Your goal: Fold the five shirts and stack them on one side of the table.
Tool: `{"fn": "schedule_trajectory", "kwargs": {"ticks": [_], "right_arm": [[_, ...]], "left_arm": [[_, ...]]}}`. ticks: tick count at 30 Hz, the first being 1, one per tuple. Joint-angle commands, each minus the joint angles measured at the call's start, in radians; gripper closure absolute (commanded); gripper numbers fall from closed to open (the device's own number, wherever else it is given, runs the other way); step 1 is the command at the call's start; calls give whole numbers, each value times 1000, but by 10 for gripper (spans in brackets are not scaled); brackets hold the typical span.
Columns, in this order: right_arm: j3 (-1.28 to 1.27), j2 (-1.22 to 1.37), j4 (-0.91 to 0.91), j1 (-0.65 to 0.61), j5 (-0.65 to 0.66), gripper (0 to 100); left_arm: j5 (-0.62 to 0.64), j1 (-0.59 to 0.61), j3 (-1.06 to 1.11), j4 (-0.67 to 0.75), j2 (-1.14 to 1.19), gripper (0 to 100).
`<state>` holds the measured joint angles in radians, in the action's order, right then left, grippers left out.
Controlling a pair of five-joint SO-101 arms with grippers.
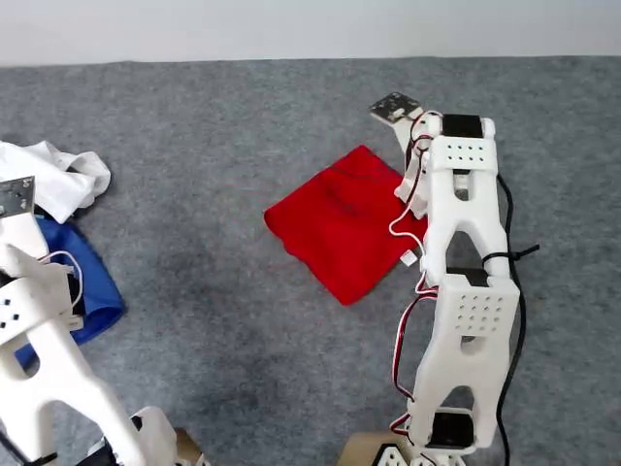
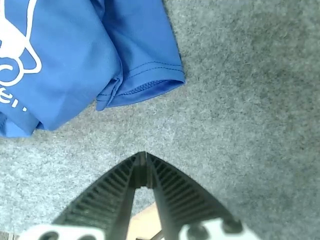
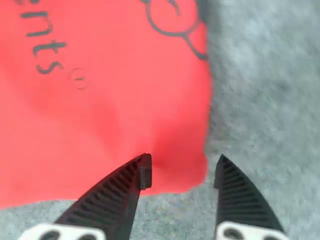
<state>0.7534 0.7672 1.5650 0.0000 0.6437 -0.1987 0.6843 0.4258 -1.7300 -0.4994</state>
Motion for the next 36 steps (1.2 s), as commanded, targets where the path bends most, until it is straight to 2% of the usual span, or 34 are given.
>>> {"fn": "schedule_trajectory", "kwargs": {"ticks": [1,7,12,16,24,30,36], "right_arm": [[100,-102,28,2,-160,778],[150,-174,154,-62,-563,779],[138,-209,229,-114,-773,779],[109,-199,229,-128,-1005,779],[86,-147,228,-209,-1215,764],[86,-58,228,-255,-1341,570],[91,-10,228,-251,-1376,568]], "left_arm": [[-2,0,2,2,-26,995],[-2,0,1,2,-26,995],[-2,0,-4,0,-26,995],[-2,0,-4,0,-26,995],[-2,0,-2,5,-26,995],[-2,0,1,5,-26,995],[-2,0,1,5,-21,995]]}}
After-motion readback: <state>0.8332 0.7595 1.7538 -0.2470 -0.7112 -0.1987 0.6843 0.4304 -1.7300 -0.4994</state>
